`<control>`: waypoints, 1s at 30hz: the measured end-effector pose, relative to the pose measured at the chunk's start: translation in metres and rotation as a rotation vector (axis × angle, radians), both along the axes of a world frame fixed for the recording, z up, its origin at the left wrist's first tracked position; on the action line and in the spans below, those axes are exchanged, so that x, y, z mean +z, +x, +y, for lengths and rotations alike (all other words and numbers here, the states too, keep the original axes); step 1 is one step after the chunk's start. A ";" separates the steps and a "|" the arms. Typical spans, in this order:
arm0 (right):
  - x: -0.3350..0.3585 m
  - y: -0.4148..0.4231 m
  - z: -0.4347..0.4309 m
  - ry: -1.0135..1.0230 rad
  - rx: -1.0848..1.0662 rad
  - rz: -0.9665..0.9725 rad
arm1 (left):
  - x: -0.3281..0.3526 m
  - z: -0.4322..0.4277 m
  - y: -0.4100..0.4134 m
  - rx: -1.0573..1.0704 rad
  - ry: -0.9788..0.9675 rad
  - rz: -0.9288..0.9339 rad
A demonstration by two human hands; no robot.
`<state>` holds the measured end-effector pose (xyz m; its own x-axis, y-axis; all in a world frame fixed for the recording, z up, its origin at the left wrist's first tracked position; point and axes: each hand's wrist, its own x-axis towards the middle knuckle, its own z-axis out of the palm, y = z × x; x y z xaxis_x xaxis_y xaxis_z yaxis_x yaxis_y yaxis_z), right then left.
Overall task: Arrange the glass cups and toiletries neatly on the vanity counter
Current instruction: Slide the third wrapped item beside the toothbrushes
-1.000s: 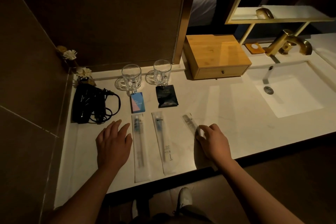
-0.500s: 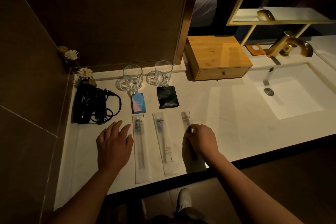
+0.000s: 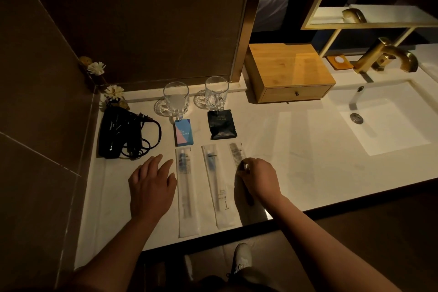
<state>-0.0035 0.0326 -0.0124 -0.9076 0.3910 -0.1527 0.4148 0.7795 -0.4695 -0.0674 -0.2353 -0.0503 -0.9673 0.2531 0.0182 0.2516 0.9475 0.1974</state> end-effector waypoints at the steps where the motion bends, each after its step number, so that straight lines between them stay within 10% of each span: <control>1: 0.001 0.000 0.000 -0.022 -0.011 0.006 | 0.001 0.000 0.000 0.001 0.002 0.000; 30: 0.008 0.003 0.003 -0.239 -0.134 0.029 | 0.005 0.002 0.000 0.007 -0.007 -0.028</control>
